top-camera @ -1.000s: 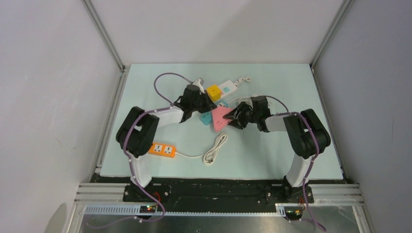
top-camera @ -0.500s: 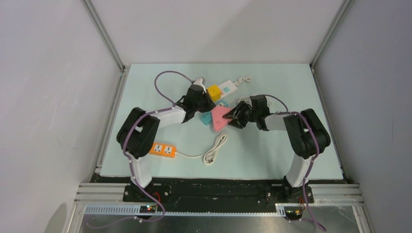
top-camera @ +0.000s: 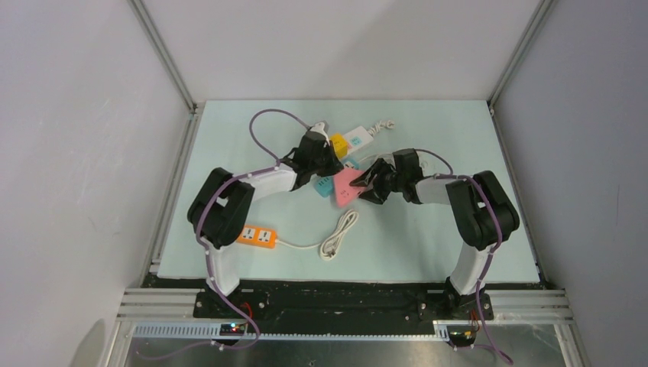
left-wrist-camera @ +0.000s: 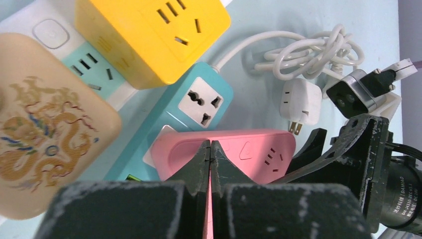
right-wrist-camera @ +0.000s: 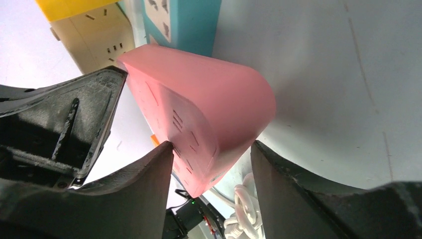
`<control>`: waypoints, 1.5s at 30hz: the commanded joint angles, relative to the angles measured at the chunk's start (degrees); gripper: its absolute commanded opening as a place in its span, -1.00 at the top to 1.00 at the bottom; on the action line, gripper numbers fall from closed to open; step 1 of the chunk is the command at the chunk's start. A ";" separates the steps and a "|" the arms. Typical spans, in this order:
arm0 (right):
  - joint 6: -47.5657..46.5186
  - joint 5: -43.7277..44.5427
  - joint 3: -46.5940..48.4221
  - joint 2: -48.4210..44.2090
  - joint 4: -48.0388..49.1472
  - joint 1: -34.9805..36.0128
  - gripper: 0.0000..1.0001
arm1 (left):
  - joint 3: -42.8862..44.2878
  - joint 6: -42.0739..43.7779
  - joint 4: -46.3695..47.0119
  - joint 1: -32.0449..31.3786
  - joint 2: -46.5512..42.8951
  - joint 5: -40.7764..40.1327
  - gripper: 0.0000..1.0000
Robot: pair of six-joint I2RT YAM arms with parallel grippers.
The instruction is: Insert the plug
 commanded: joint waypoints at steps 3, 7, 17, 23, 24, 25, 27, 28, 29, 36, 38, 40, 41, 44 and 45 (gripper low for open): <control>-3.13 5.21 2.52 0.02 -6.06 0.49 -0.32 | -1.75 1.07 -15.20 -1.52 6.21 -1.04 1.00; -5.37 6.96 2.56 -2.07 -8.17 0.72 -0.46 | -1.67 0.75 -15.36 -1.55 6.52 -1.08 1.00; -15.91 10.43 7.67 -10.25 -17.50 1.60 -0.51 | -1.67 1.48 -15.30 -0.92 5.01 0.91 1.00; -27.94 19.50 15.50 -13.86 -28.93 4.84 -0.21 | -1.73 1.68 -15.19 -0.21 4.79 2.57 1.00; -28.95 20.04 15.97 -14.01 -29.19 5.71 -0.10 | -1.90 1.69 -15.11 -0.13 4.72 2.71 1.00; -30.39 20.86 16.42 -13.99 -28.39 6.13 -0.04 | -2.05 1.76 -15.04 0.06 4.71 2.96 1.00; -32.40 22.09 17.60 -12.67 -27.79 7.28 0.14 | -2.47 1.74 -14.52 0.49 4.60 3.82 1.00; -33.03 22.65 18.45 -11.97 -27.43 7.82 0.25 | -2.71 1.64 -13.71 0.65 4.48 4.21 1.00; -34.09 23.45 18.90 -10.25 -27.25 8.07 0.30 | -3.26 1.46 -13.24 1.05 4.41 5.29 1.00; -36.16 25.10 21.27 -3.64 -25.49 9.42 0.60 | -5.17 0.87 -10.16 2.86 3.81 7.52 1.00; -36.36 25.45 21.32 -2.97 -24.85 9.90 0.60 | -5.50 0.80 -9.98 3.03 3.25 7.43 1.00; -36.23 25.83 21.43 -2.96 -24.57 10.14 0.60 | -5.59 0.70 -9.96 3.21 2.56 7.64 1.00; -36.17 26.00 21.44 -3.06 -24.59 10.29 0.60 | -5.59 0.72 -9.91 3.25 1.97 7.70 1.00; -36.25 26.63 21.46 -3.83 -24.40 10.61 0.58 | -5.28 0.75 -9.87 3.46 0.46 8.11 1.00; -36.27 26.81 21.46 -4.03 -24.46 10.67 0.57 | -5.05 0.76 -9.89 3.46 -0.58 8.29 1.00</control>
